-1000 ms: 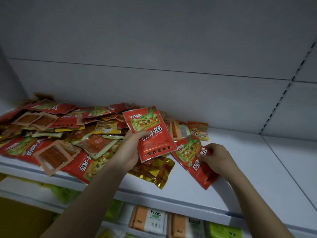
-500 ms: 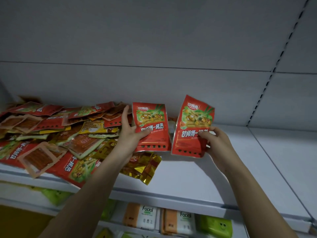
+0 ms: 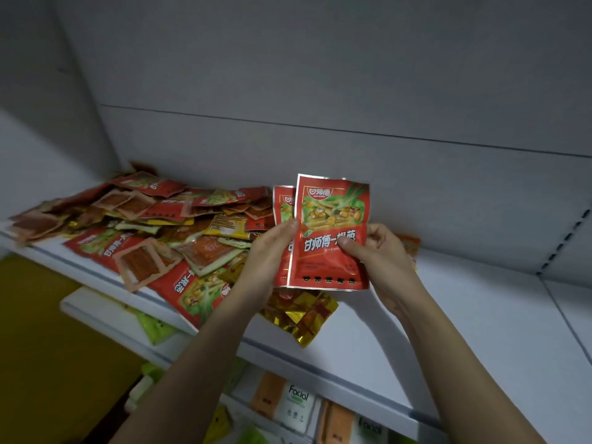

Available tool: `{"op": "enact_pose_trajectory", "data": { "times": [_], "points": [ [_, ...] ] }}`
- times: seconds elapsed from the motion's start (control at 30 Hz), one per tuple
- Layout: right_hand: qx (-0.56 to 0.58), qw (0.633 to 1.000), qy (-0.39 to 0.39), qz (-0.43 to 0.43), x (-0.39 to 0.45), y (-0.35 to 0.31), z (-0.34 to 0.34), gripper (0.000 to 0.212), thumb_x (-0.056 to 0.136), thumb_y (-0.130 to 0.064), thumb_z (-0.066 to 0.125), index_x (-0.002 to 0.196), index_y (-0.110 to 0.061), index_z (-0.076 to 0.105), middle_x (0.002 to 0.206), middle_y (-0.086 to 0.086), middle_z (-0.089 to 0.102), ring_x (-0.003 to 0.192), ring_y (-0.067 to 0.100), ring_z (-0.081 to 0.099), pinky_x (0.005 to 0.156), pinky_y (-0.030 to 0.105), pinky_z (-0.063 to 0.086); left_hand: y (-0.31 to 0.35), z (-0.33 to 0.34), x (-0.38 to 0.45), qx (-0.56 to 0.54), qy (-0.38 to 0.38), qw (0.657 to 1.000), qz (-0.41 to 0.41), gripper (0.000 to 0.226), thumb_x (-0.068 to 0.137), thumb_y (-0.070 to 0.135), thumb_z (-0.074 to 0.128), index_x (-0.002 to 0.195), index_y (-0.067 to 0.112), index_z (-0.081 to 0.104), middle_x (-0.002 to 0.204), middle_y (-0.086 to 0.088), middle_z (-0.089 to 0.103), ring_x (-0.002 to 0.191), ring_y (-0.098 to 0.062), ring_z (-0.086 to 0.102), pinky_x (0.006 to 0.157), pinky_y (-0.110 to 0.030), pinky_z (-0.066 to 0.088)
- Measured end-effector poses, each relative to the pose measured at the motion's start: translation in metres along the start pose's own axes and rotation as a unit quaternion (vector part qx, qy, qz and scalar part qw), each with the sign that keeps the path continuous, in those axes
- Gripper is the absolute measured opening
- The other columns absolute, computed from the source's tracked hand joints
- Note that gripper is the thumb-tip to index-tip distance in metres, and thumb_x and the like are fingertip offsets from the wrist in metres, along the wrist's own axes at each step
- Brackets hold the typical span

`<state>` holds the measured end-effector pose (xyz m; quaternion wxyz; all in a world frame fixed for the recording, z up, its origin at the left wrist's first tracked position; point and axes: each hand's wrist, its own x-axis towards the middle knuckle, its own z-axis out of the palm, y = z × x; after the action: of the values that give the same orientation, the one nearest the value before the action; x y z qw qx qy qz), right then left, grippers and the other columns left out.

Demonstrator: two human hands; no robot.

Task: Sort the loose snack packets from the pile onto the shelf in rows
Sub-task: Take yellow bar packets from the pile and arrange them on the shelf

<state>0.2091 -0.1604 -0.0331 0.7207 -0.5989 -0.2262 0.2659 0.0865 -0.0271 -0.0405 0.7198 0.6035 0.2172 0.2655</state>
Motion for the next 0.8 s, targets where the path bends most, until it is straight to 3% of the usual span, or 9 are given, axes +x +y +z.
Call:
{"op": "enact_pose_trajectory", "data": {
  "times": [0.1, 0.23, 0.4, 0.47, 0.53, 0.63, 0.73, 0.8],
  "points": [
    [-0.02, 0.999, -0.038, 0.001, 0.007, 0.003, 0.025, 0.036, 0.083, -0.012, 0.077, 0.109, -0.007, 0.053, 0.102, 0.006, 0.075, 0.088, 0.021, 0.075, 0.073, 0.034, 0.061, 0.001, -0.017, -0.008, -0.003, 0.025, 1.0, 0.006, 0.046, 0.078, 0.043, 0.07, 0.119, 0.023, 0.064, 0.11, -0.007, 0.074, 0.095, -0.027, 0.075, 0.077, -0.041, 0.062],
    [-0.053, 0.995, -0.084, -0.01, 0.016, 0.007, 0.065, 0.038, 0.081, -0.015, 0.079, 0.108, -0.008, 0.053, 0.105, 0.005, 0.074, 0.088, 0.018, 0.075, 0.074, 0.035, 0.061, 0.004, -0.057, -0.011, -0.025, 0.068, 0.997, 0.018, 0.059, 0.073, 0.028, 0.081, 0.128, 0.021, 0.06, 0.119, -0.008, 0.072, 0.1, -0.029, 0.074, 0.081, -0.045, 0.06],
    [-0.133, 0.982, -0.123, -0.057, 0.038, 0.01, 0.121, 0.028, 0.088, -0.026, 0.074, 0.103, -0.013, 0.054, 0.099, -0.001, 0.068, 0.082, 0.012, 0.072, 0.066, 0.026, 0.058, 0.022, -0.115, -0.003, -0.007, 0.105, 0.993, 0.062, 0.045, 0.081, 0.007, 0.078, 0.12, 0.021, 0.061, 0.112, -0.003, 0.075, 0.096, -0.022, 0.075, 0.073, -0.034, 0.061],
    [-0.146, 0.982, -0.1, -0.069, 0.055, 0.012, 0.141, 0.021, 0.093, -0.031, 0.066, 0.098, -0.014, 0.055, 0.088, 0.0, 0.061, 0.075, 0.011, 0.063, 0.062, 0.025, 0.051, 0.032, -0.144, 0.0, -0.006, 0.127, 0.989, 0.074, 0.04, 0.082, 0.007, 0.077, 0.116, 0.022, 0.062, 0.109, -0.002, 0.076, 0.095, -0.023, 0.075, 0.075, -0.036, 0.062],
    [-0.188, 0.977, -0.063, -0.081, 0.078, 0.015, 0.157, 0.017, 0.095, -0.032, 0.064, 0.093, -0.017, 0.056, 0.081, 0.001, 0.058, 0.071, 0.015, 0.055, 0.065, 0.033, 0.046, 0.042, -0.18, 0.005, -0.007, 0.154, 0.985, 0.083, 0.04, 0.081, 0.009, 0.078, 0.117, 0.021, 0.062, 0.11, -0.003, 0.076, 0.096, -0.025, 0.075, 0.078, -0.039, 0.061],
    [-0.272, 0.958, -0.019, -0.087, 0.114, 0.021, 0.177, 0.012, 0.096, -0.026, 0.062, 0.097, -0.015, 0.057, 0.092, 0.006, 0.065, 0.074, 0.02, 0.063, 0.067, 0.036, 0.051, 0.054, -0.234, 0.018, -0.001, 0.184, 0.978, 0.094, 0.043, 0.082, 0.009, 0.077, 0.12, 0.019, 0.062, 0.112, -0.003, 0.075, 0.097, -0.024, 0.075, 0.075, -0.035, 0.062],
    [-0.393, 0.914, 0.04, -0.096, 0.144, 0.025, 0.192, 0.019, 0.097, -0.031, 0.058, 0.103, -0.013, 0.056, 0.095, 0.004, 0.062, 0.083, 0.024, 0.062, 0.066, 0.035, 0.047, 0.063, -0.276, 0.035, -0.002, 0.181, 0.979, 0.09, 0.045, 0.083, 0.011, 0.077, 0.124, 0.019, 0.06, 0.112, -0.002, 0.074, 0.092, -0.023, 0.076, 0.068, -0.033, 0.062],
    [-0.46, 0.879, 0.08, -0.091, 0.161, 0.028, 0.204, 0.03, 0.097, -0.036, 0.054, 0.105, -0.007, 0.053, 0.098, 0.011, 0.062, 0.088, 0.031, 0.061, 0.066, 0.034, 0.043, 0.065, -0.295, 0.047, -0.005, 0.166, 0.982, 0.085, 0.041, 0.084, 0.011, 0.076, 0.121, 0.02, 0.061, 0.109, -0.002, 0.075, 0.089, -0.023, 0.076, 0.065, -0.033, 0.062]
  ]
}}
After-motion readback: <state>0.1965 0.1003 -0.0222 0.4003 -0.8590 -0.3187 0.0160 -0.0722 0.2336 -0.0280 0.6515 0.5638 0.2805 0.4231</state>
